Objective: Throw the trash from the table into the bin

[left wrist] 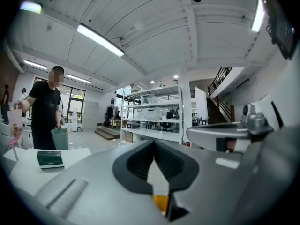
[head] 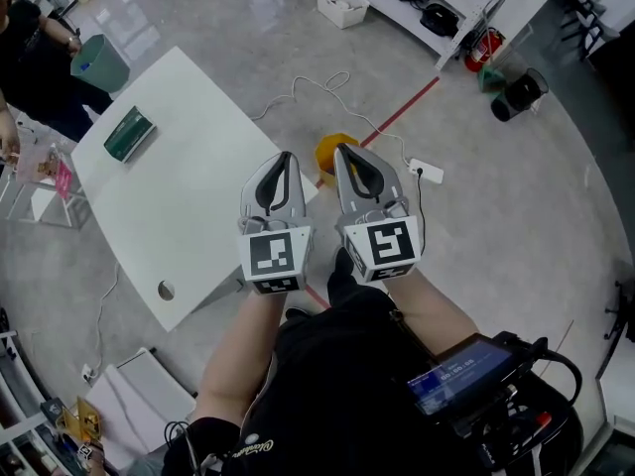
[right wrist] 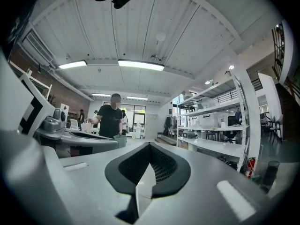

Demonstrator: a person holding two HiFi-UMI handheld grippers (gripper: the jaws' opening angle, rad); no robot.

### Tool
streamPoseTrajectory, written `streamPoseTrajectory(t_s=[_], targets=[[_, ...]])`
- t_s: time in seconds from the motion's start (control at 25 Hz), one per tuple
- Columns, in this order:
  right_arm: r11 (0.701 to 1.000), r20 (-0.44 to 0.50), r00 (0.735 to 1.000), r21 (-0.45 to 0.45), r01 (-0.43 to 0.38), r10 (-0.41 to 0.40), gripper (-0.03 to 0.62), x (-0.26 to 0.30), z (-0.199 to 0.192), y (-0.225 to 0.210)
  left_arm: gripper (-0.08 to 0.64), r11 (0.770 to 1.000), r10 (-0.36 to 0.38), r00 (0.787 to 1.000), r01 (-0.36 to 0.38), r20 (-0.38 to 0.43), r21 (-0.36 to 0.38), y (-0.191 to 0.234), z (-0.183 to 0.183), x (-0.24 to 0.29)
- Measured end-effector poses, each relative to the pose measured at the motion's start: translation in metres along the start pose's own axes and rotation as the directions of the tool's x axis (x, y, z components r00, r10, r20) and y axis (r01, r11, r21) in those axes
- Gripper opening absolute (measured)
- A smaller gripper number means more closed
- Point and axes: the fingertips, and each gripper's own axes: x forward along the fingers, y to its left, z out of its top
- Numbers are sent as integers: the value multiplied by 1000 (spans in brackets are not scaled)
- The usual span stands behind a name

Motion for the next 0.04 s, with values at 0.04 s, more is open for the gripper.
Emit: streamPoseTrajectory(t_s=[0.04], targets=[[1000, 2, 1000, 1, -4, 4, -3, -4, 4, 2, 9, 1000, 2, 1000, -2, 1, 2, -2, 4, -4]])
